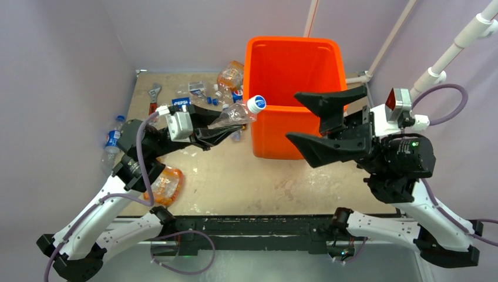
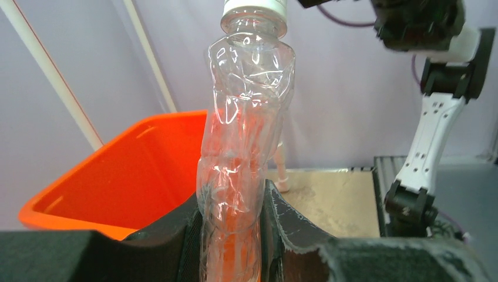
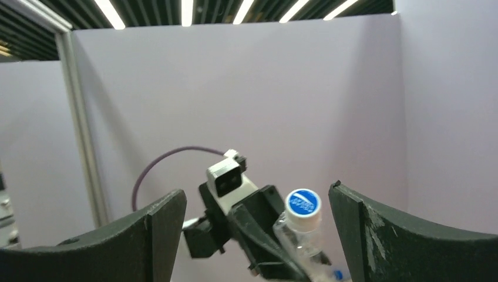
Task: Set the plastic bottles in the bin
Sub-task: Pick up the plastic bottle at the center of the board, then place the plastic bottle in the trash bin, then pick up the plastic bottle at the center of the board.
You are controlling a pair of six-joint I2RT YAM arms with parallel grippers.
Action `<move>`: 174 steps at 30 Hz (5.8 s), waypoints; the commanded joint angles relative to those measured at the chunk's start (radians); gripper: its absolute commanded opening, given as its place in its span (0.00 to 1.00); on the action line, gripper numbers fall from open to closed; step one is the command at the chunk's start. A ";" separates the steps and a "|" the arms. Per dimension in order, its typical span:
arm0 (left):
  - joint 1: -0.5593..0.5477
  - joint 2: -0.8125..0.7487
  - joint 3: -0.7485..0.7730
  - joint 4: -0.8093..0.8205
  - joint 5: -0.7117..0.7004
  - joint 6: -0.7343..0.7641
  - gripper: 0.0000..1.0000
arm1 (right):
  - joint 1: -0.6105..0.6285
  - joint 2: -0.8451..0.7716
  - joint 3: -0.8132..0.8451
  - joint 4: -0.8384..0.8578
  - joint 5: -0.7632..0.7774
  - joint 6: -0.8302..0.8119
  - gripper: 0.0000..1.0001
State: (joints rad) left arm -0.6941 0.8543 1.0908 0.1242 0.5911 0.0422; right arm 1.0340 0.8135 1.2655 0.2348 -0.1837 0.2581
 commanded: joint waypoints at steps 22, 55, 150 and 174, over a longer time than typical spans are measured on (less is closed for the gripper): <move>0.002 -0.020 -0.069 0.261 -0.014 -0.276 0.00 | 0.003 0.284 0.080 0.324 0.143 0.029 0.62; 0.002 -0.240 -0.198 0.177 -0.666 -0.237 0.99 | -0.194 0.462 0.372 0.214 0.833 -0.531 0.00; 0.251 1.016 0.093 -0.173 -0.924 -0.737 0.14 | -0.468 -0.195 -0.347 -0.180 0.109 0.171 0.98; 0.249 -0.248 -0.313 0.196 0.006 -0.563 0.18 | -0.257 0.153 -0.058 -0.011 -0.276 0.147 0.94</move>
State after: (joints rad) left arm -0.4458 0.6094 0.7956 0.2047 0.2855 -0.5297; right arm 0.6754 0.9215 1.1206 0.1841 -0.4805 0.4423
